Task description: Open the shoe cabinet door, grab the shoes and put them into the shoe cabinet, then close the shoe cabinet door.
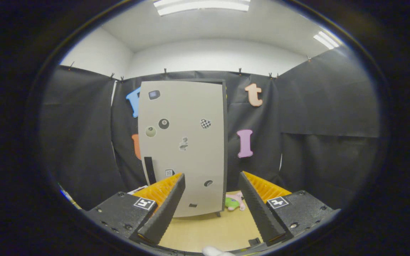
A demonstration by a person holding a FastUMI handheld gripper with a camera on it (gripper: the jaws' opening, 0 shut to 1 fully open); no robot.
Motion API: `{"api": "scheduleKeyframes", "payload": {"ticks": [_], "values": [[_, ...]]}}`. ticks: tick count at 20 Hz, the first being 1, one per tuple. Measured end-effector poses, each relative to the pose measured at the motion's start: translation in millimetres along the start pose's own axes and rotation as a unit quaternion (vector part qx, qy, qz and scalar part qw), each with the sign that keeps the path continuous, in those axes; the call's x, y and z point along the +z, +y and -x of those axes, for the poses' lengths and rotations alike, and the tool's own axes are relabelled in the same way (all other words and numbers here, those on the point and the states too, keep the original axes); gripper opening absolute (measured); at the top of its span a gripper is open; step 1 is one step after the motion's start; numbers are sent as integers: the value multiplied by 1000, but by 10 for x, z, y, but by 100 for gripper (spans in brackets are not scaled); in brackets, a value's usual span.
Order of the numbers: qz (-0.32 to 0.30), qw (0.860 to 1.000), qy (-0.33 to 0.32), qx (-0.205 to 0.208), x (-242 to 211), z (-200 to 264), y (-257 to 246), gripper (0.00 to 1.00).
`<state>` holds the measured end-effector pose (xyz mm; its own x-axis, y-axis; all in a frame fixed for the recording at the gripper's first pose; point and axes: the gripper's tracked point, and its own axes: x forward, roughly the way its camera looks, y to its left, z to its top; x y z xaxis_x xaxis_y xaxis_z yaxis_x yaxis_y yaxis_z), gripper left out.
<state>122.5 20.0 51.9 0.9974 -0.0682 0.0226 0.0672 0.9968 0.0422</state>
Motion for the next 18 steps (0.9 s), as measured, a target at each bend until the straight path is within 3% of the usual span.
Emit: {"api": "scheduleKeyframes", "payload": {"ticks": [18], "values": [[1, 1000, 3, -8, 3, 277, -36, 99]]}}
